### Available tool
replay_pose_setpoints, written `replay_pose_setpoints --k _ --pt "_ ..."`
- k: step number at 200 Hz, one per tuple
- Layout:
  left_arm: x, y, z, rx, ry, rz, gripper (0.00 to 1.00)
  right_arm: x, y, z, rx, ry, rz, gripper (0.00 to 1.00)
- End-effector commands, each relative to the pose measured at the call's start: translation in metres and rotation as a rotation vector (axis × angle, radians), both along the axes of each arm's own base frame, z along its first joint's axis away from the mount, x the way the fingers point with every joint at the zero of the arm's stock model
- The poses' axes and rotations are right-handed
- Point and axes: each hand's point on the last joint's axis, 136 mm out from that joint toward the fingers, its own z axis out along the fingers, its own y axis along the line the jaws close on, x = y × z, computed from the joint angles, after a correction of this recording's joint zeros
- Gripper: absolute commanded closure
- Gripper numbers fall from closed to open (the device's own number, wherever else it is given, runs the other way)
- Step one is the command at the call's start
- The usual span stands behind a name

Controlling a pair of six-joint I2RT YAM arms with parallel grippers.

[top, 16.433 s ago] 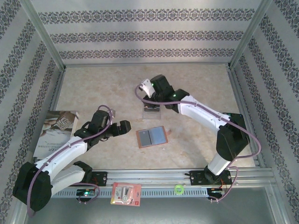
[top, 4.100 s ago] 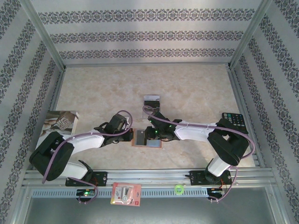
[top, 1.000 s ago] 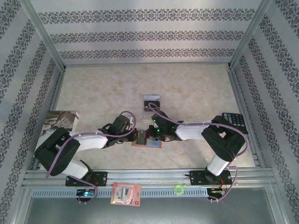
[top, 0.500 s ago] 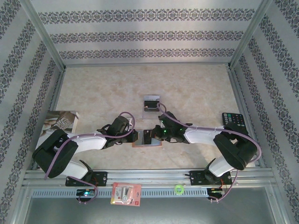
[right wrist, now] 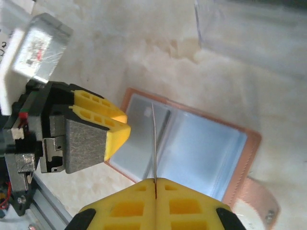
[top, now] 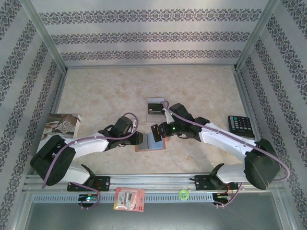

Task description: Take the credit cards out of the card holder

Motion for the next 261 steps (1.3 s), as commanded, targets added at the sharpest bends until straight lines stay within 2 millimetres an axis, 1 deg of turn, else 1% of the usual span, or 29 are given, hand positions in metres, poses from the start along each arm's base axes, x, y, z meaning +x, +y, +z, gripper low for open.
replay_pose_setpoints --k 1,18,30,50,52,54,63,71,78,90,118,157,203,261 --pt "0.007 -0.005 0.031 -0.034 -0.041 -0.025 0.63 0.013 -0.020 0.022 -0.158 -0.176 0.091 1.00" --pt "0.011 -0.007 0.046 -0.066 -0.059 -0.020 0.54 0.034 -0.028 0.039 -0.244 -0.278 0.108 1.00" --pt "0.012 -0.008 0.056 -0.087 -0.072 -0.017 0.47 0.048 -0.034 0.044 -0.312 -0.325 0.136 1.00" --pt "0.010 -0.003 0.065 -0.097 -0.080 -0.011 0.28 0.071 -0.035 0.045 -0.433 -0.385 0.208 1.00" --pt "0.009 -0.003 0.066 -0.097 -0.081 -0.010 0.22 0.073 -0.036 0.047 -0.443 -0.394 0.213 1.00" --pt "0.009 -0.002 0.067 -0.096 -0.081 -0.009 0.18 0.076 -0.035 0.046 -0.454 -0.394 0.221 1.00" --pt "0.007 0.002 0.068 -0.089 -0.082 -0.007 0.07 0.088 -0.037 0.046 -0.518 -0.412 0.246 1.00" --pt "0.005 0.005 0.070 -0.085 -0.082 -0.002 0.00 0.097 -0.036 0.046 -0.567 -0.428 0.276 1.00" --pt "0.003 0.010 0.070 -0.079 -0.079 0.006 0.00 0.105 -0.034 0.048 -0.600 -0.450 0.299 1.00" --pt "0.000 0.016 0.073 -0.080 -0.083 0.019 0.00 0.113 -0.028 0.047 -0.628 -0.471 0.367 1.00" --pt "-0.003 0.035 0.078 -0.064 -0.104 0.072 0.00 0.121 -0.015 0.038 -0.665 -0.488 0.517 1.00" --pt "-0.003 0.059 0.067 -0.042 -0.073 0.144 0.00 0.129 -0.002 0.028 -0.671 -0.483 0.641 1.00" --pt "0.001 0.068 0.057 -0.034 -0.036 0.172 0.00 0.143 0.008 0.012 -0.711 -0.480 0.722 1.00" --pt "0.005 0.077 0.049 -0.022 -0.016 0.201 0.00 0.153 0.011 0.000 -0.755 -0.480 0.781 1.00"
